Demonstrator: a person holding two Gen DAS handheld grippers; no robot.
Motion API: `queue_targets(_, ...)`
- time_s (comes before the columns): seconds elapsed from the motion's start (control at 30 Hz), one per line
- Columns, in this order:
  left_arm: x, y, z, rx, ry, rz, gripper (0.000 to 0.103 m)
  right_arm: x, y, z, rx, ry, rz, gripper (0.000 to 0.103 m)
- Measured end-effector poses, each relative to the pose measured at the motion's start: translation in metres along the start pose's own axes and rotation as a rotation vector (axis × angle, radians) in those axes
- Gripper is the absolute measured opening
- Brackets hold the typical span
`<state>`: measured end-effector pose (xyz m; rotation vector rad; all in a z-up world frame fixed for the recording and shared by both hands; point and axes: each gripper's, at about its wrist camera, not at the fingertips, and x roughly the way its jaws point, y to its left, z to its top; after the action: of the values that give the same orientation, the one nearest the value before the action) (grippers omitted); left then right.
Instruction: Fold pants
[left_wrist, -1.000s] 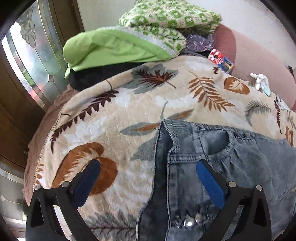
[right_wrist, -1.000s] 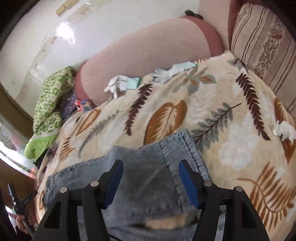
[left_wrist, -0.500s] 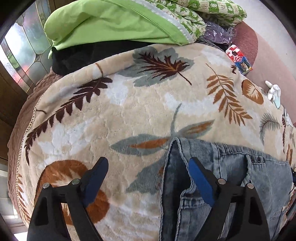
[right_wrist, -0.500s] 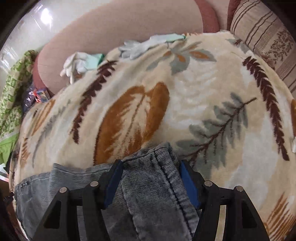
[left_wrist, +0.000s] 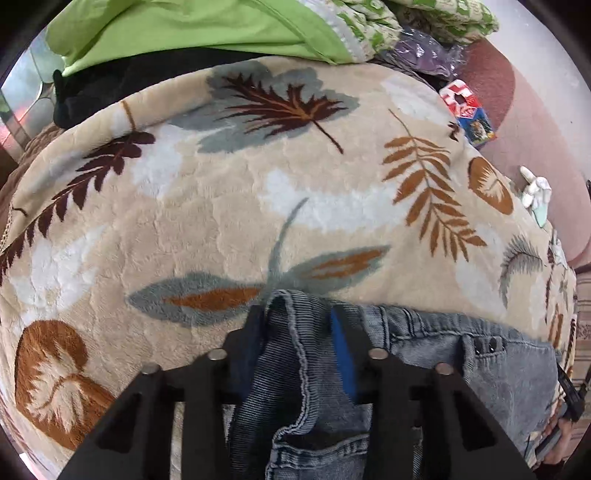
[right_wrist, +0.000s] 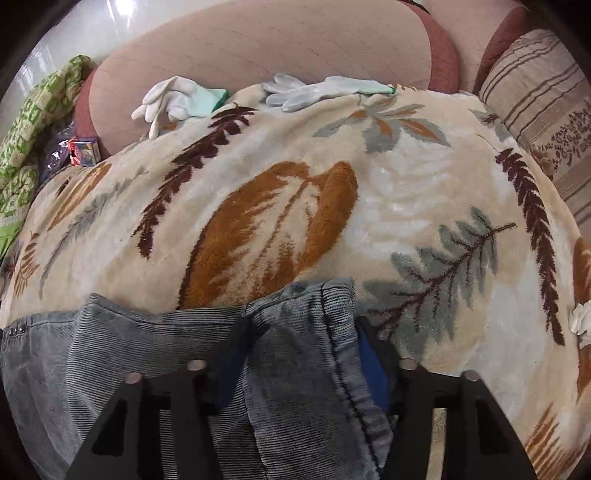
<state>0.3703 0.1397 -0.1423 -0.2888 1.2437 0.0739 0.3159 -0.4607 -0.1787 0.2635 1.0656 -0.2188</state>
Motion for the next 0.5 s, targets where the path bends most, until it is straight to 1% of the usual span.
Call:
queue_targets(0.03, -0.001, 0.001, 0.001, -0.002, -0.002, -0.011, 0.025, -0.001, -0.002, -0.001, 0.000, -0.006, 0.008, 0.042)
queue_targets(0.07, -0.002, 0.002, 0.000, -0.012, 0.000, -0.037, 0.017, -0.005, -0.001, -0.002, 0.001, -0.010, 0.020, 0.037)
queue_targets(0.1, -0.005, 0.003, 0.000, -0.021, -0.002, -0.051, 0.016, -0.008, -0.002, -0.004, 0.004, -0.015, 0.028, 0.034)
queue_targets(0.17, -0.014, 0.003, -0.002, -0.008, -0.027, -0.052, 0.013, -0.012, -0.006, -0.002, 0.010, -0.030, 0.040, 0.031)
queue_targets(0.23, -0.026, 0.001, -0.006, -0.005, -0.064, -0.060, 0.012, -0.017, -0.013, 0.000, 0.028, -0.046, 0.059, 0.029)
queue_targets(0.33, -0.053, -0.005, -0.010, 0.018, -0.138, -0.091, 0.011, -0.033, -0.023, 0.002, 0.052, -0.084, 0.092, 0.027)
queue_targets(0.5, -0.106, -0.010, -0.024, 0.039, -0.233, -0.165, 0.011, -0.067, -0.027, 0.005, 0.062, -0.159, 0.108, 0.026)
